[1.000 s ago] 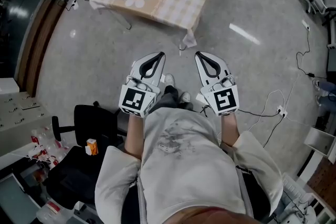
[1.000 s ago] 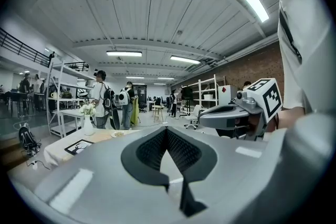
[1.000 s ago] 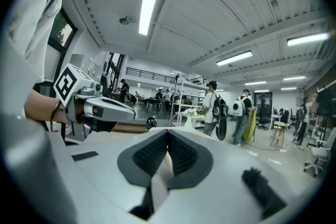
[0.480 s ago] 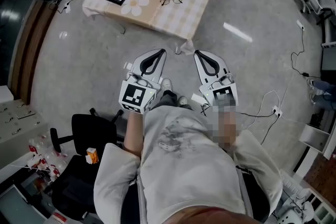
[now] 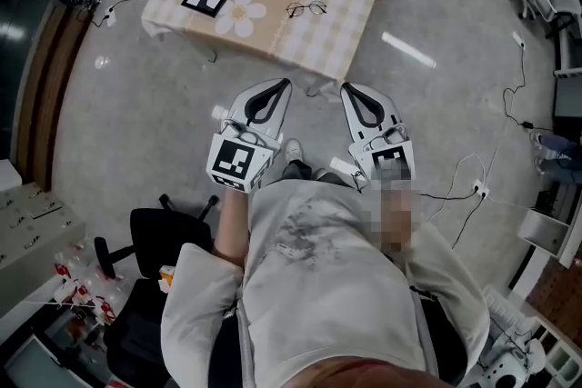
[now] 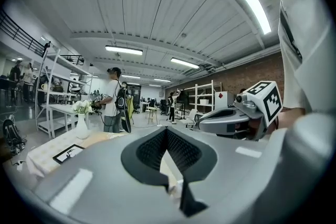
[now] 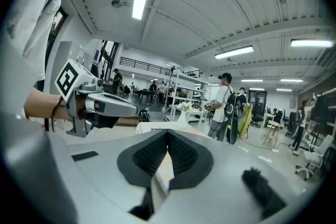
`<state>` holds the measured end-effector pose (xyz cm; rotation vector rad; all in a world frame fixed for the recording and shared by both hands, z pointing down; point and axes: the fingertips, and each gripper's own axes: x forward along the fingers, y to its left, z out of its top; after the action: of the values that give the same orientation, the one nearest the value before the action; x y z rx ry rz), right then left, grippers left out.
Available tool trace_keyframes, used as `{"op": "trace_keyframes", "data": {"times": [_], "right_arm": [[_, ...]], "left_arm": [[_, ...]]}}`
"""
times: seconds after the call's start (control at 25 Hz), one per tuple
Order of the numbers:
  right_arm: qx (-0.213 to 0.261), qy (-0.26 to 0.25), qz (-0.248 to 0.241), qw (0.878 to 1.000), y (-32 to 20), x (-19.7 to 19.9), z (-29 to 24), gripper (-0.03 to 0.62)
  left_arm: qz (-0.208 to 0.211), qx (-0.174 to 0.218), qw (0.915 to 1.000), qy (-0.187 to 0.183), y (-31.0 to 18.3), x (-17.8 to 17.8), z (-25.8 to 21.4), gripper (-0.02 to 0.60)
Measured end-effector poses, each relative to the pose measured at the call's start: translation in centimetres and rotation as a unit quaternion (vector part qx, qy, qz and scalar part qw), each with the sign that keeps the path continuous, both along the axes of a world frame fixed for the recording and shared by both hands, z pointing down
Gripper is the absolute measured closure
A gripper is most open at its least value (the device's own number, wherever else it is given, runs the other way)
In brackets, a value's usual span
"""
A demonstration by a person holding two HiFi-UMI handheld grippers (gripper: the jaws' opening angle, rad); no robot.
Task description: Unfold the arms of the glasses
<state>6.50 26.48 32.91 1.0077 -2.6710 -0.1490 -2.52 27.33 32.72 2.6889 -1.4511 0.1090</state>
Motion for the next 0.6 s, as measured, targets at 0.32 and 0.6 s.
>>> {"op": "trace_keyframes", "data": {"times": [0.32,0.6], "right_arm": [[-0.005,0.003,0.022,1.0,-1.2,-1.3,0.1,0.579],[-0.013,0.013,0.02,1.0,-2.7,-1.8,0.7,0.579]], "left_arm": [[0.021,0.001,0.9997,0.01,-1.9,-0.9,-0.1,0.572],[0.023,-0.009,0.9996,0.015,-3.1,-1.4,0.7,0.572]]}}
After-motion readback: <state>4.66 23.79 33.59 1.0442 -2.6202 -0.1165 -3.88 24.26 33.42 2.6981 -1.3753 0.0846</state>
